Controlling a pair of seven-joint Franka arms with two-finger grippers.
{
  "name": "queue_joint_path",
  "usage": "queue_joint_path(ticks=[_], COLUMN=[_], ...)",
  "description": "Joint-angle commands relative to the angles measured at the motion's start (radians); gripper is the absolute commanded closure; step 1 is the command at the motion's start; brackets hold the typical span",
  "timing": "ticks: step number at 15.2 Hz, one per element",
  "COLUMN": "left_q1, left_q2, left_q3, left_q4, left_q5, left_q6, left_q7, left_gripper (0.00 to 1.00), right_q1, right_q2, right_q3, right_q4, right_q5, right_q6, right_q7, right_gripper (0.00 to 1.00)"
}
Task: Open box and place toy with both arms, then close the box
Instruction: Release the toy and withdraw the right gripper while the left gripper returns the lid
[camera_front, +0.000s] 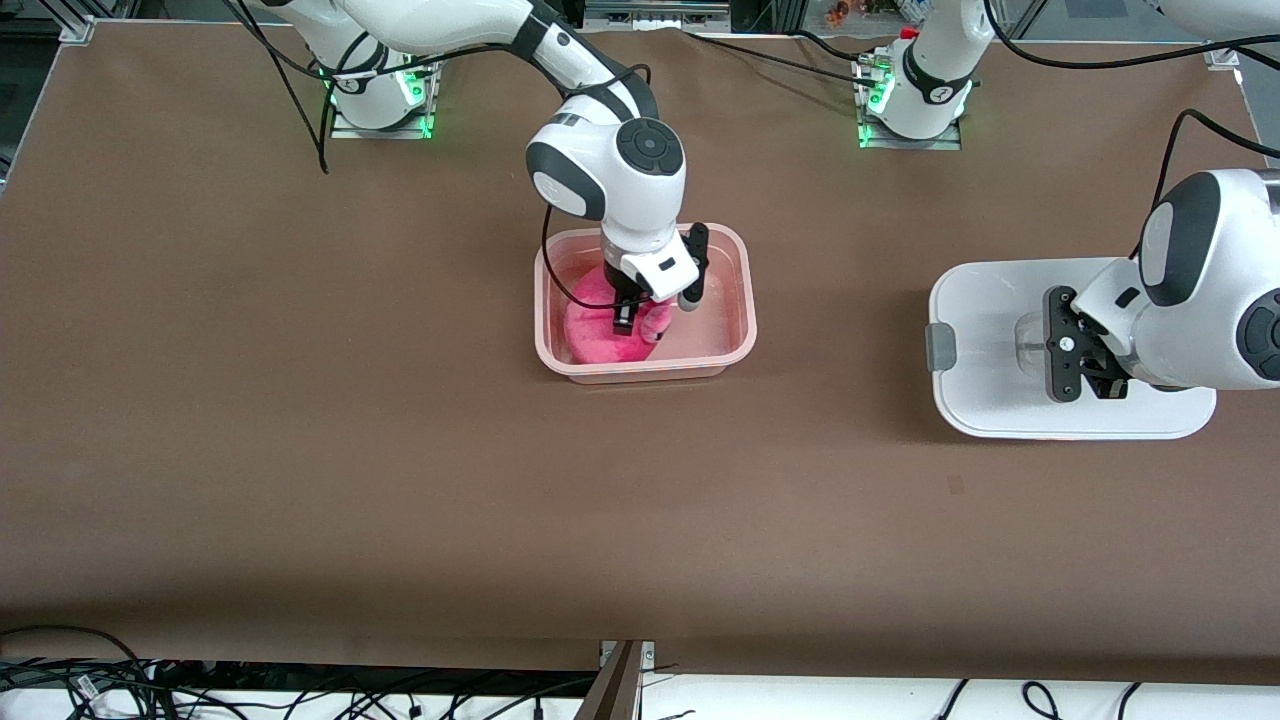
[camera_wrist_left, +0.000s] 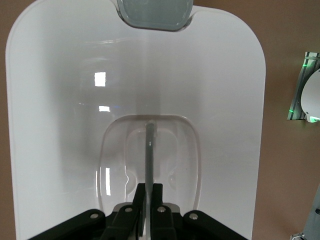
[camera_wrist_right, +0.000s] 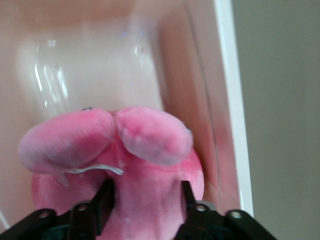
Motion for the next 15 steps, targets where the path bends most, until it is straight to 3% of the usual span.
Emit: queue_joint_path(ticks=[1, 4, 9, 12, 13, 15], left_q1=[0.005, -0.004, -0.047, -0.07, -0.076, -0.093], left_q2=[-0.007, -0.009, -0.019, -0.019, -0.019, -0.01], left_q3=[-0.007, -0.009, -0.027, -0.099, -0.131, -0.217], left_q4=[0.006, 0.011, 0.039, 0.081, 0.088, 0.089], left_q5=[0.02, 0.02, 0.017, -0.001, -0.004, -0.048], left_q6=[-0.002, -0.002, -0.022, -0.067, -0.068, -0.064], left_q7=[0.032, 0.033, 0.03, 0.027, 0.027, -0.006], left_gripper=[1.0, 1.0, 1.0, 1.0, 1.0, 1.0], right_q1=[0.026, 0.012, -0.162, -0.285, -0.313, -0.324], right_q2=[0.043, 0.031, -0.127, -0.234, -0.282, -0.363], right_q3=[-0.005, -0.004, -0.008, -0.01, -0.028, -0.129], right_q4=[0.065, 0.092, 0.097, 0.097, 0.097, 0.092], right_q5=[-0.018, -0.003, 0.245, 0.342, 0.383, 0.413], right_q6=[0.046, 0.036, -0.062, -0.186, -0.24, -0.333], right_q7=[0.131, 0.175, 0.169, 0.179, 0.182, 0.199], right_gripper=[0.0, 0.0, 0.0, 0.0, 0.0, 0.0])
